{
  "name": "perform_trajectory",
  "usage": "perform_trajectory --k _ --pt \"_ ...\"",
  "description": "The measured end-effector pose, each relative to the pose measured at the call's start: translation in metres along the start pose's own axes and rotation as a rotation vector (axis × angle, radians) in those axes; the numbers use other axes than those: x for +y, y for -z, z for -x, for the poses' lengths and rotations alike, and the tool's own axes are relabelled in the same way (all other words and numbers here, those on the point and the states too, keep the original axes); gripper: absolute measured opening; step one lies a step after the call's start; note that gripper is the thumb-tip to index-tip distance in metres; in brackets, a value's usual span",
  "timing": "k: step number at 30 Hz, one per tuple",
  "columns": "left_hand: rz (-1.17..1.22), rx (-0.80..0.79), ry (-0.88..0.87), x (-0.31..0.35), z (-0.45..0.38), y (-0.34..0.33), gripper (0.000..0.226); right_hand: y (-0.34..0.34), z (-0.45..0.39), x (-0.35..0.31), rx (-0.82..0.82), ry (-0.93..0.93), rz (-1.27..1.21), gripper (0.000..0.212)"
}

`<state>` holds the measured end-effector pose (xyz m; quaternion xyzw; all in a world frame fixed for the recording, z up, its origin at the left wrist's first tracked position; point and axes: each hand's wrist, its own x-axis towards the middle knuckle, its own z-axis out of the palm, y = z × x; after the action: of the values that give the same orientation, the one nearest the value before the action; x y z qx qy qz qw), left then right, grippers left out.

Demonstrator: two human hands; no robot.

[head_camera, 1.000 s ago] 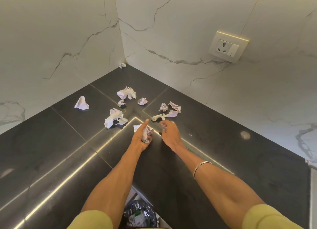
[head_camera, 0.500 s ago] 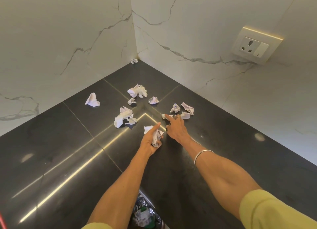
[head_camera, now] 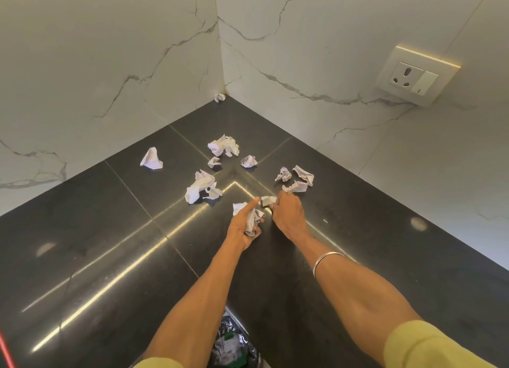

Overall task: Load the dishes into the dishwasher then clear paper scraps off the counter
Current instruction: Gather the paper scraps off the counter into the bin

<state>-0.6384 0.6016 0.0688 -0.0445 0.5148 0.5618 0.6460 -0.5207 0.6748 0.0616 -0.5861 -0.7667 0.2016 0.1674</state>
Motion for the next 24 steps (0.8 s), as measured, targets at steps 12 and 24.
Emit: perform_trajectory --k 12,24 --pt "-0.006 0.024 -0.048 -0.004 0.005 -0.002 0.035 0.006 0.029 0.021 -0.047 -0.042 -0.153 0.027" --pt "0.044 -0.151 -0.096 -0.025 0.027 0.012 0.030 0.023 0.048 -0.025 -0.103 -0.081 -0.554 0.012"
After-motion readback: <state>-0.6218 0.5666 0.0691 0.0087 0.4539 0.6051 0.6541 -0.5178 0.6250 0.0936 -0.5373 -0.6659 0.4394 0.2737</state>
